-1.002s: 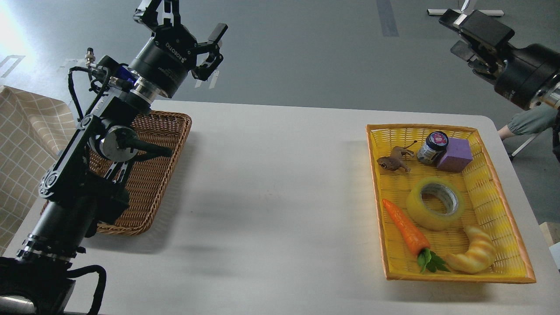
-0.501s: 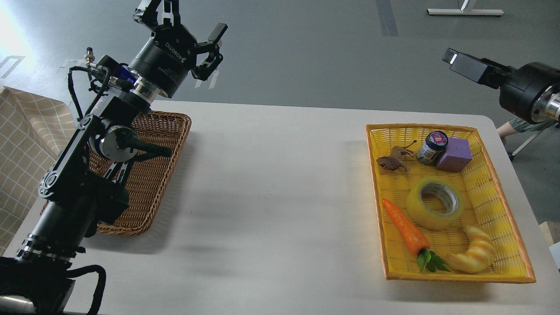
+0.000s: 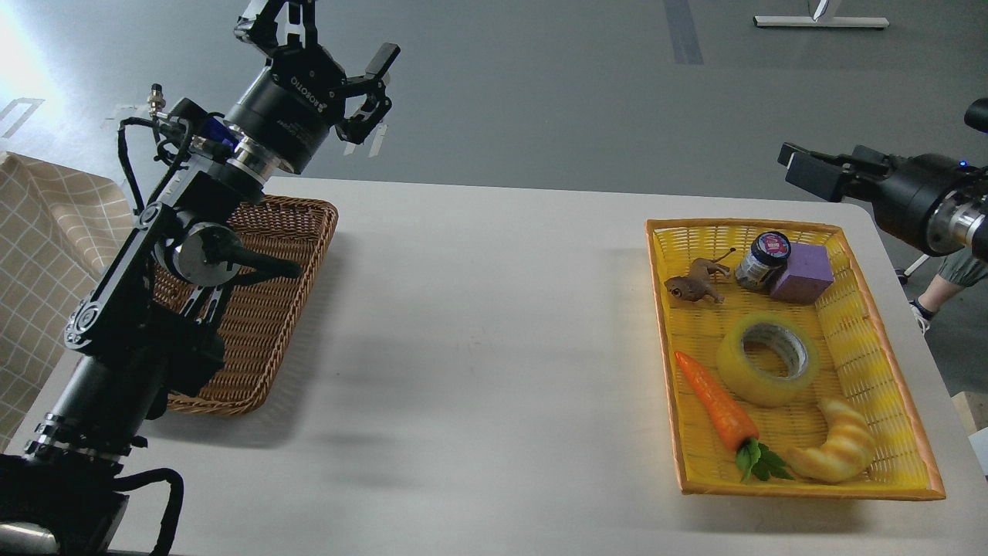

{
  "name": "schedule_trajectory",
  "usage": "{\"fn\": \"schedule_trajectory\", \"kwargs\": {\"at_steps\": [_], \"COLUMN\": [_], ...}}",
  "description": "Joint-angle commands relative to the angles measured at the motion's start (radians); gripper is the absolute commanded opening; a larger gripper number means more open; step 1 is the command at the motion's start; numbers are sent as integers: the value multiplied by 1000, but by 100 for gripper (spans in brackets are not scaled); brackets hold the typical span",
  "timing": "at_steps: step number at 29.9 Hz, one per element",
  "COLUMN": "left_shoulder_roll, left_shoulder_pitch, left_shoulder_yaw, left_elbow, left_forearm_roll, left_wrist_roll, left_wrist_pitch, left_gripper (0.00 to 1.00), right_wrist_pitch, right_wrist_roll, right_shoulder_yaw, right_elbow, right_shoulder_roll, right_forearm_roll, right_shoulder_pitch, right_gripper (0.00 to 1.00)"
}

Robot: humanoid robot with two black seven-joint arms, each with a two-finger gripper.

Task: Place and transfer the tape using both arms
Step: 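Lower the right gripper into the tray toward the tape roll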

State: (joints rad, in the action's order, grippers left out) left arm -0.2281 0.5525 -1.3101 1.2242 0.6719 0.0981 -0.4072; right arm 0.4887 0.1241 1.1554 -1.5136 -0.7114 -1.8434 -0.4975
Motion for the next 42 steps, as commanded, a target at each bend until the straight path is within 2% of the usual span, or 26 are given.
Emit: {"fn": "schedule_trajectory", "kwargs": {"at_steps": [1,10,12,14,20,25,42], "left_shoulder_roll": [1,-2,0,0,-4,-4,7], "left_shoulder_pitch": [-3,1,3,3,-2,-2,-5], "left_shoulder_yaw": [0,0,-1,-1,-1,-1,-1], "left_elbow": [0,0,0,0,0,0,0], "left_forearm_roll": [0,0,-2,0,0,0,-2], "left_wrist_roll": [0,-9,-11,-8,-6,-8,-3], "left_wrist_pitch": [-1,-28,-28,-28,-32,-30,-25], "left_gripper": [98,98,98,98,98,98,98], "right_wrist_pitch": [0,0,-2,-4,-7,-5,-4], "right_wrist_roll": [0,15,28,66,81,123,111], "right_shoulder_yaw": [-3,9,9,9,9,6,-59], "right_elbow": [0,4,7,13,10,9,15], "right_shoulder_roll": [-20,-45,-43,-37,-28,-13,30], "right_forearm_roll": [-8,-22,-20,-20,-19,-19,-115], "right_shoulder_pitch": [26,158,183,212,269,284,278], "right_gripper": [99,98,98,98,98,98,95]}}
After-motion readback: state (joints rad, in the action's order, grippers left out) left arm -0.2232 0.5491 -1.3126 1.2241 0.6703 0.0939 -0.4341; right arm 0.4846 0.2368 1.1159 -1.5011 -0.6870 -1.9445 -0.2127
